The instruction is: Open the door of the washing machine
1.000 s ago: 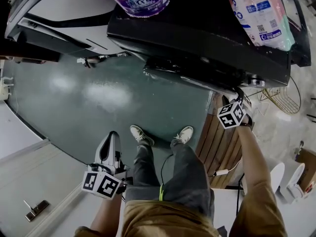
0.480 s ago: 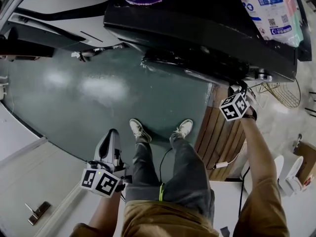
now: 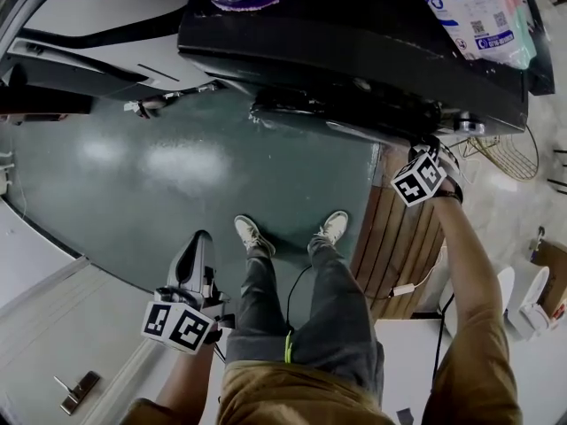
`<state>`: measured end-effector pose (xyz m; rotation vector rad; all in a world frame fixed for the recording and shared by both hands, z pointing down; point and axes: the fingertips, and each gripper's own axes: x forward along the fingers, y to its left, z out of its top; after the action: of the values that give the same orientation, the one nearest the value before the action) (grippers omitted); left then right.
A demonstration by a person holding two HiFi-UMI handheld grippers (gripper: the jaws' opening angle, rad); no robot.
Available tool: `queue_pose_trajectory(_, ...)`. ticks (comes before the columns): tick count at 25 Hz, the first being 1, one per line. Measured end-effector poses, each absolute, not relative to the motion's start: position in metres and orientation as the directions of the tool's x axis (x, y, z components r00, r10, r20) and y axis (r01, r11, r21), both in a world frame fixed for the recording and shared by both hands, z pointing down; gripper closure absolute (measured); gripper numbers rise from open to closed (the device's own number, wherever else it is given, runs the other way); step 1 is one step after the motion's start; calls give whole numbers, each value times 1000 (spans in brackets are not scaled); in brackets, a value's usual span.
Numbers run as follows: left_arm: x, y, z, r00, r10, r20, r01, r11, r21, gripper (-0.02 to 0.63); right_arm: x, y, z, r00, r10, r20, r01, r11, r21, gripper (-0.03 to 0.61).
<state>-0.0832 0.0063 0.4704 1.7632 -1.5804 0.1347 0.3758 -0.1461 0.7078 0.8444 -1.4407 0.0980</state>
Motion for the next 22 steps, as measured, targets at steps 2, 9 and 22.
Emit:
queue_pose_trajectory(2, -80, 8, 472, 243, -807, 538, -889, 37, 457, 554, 377, -145, 708, 186, -411, 892, -531, 722, 443, 410)
queue_pose_trajectory(9, -88, 10, 471, 234, -809, 539, -894, 39, 447, 554, 378, -146, 708, 212, -409, 887, -542, 707, 455, 411)
queue_pose_trajectory(22, -84, 7, 479, 255, -795, 551, -887, 33, 460, 554, 369, -147, 696, 209, -419, 884, -489, 738, 466, 420)
